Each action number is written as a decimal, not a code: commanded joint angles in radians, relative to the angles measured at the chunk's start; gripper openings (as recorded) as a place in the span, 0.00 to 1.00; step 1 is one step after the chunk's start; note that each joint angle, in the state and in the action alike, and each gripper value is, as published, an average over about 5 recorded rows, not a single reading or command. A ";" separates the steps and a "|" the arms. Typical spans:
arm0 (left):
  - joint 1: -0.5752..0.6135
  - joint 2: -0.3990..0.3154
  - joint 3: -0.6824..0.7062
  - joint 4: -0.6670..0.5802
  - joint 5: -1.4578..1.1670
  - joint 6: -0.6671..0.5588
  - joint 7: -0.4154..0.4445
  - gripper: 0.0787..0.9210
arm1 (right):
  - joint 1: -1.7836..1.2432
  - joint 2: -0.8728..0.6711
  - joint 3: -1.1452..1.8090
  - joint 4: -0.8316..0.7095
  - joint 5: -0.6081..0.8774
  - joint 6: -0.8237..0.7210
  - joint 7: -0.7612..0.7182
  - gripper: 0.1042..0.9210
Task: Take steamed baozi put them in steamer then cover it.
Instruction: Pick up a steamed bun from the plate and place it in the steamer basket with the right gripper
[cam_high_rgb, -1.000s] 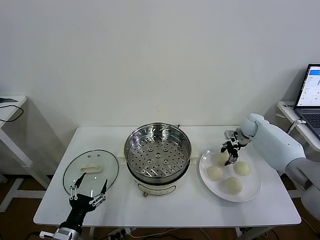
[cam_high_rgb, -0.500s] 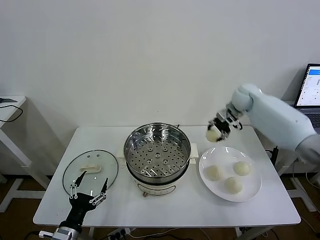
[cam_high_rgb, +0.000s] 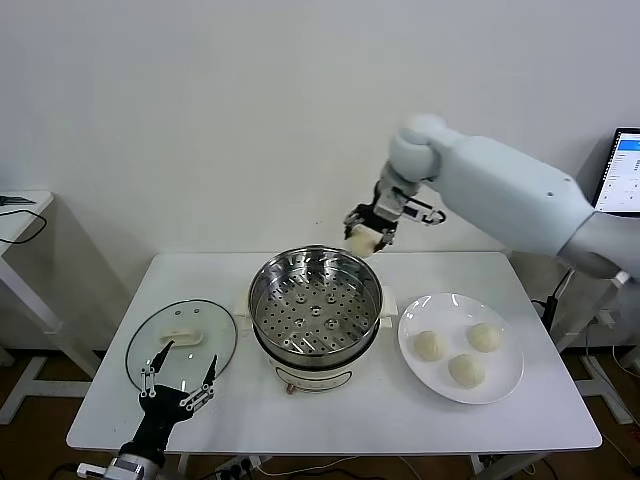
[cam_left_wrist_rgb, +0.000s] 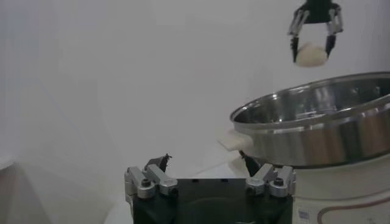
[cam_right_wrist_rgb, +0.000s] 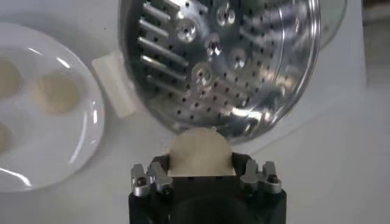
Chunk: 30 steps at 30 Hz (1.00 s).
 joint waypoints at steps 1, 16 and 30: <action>0.002 0.000 -0.001 -0.002 0.000 -0.002 -0.001 0.88 | -0.030 0.115 -0.031 -0.015 -0.075 0.083 0.009 0.71; 0.000 0.000 -0.005 0.007 -0.003 -0.011 -0.002 0.88 | -0.143 0.212 0.023 -0.203 -0.210 0.144 0.030 0.71; -0.002 -0.001 -0.013 0.007 0.000 -0.003 -0.010 0.88 | -0.162 0.242 0.041 -0.257 -0.213 0.149 0.053 0.85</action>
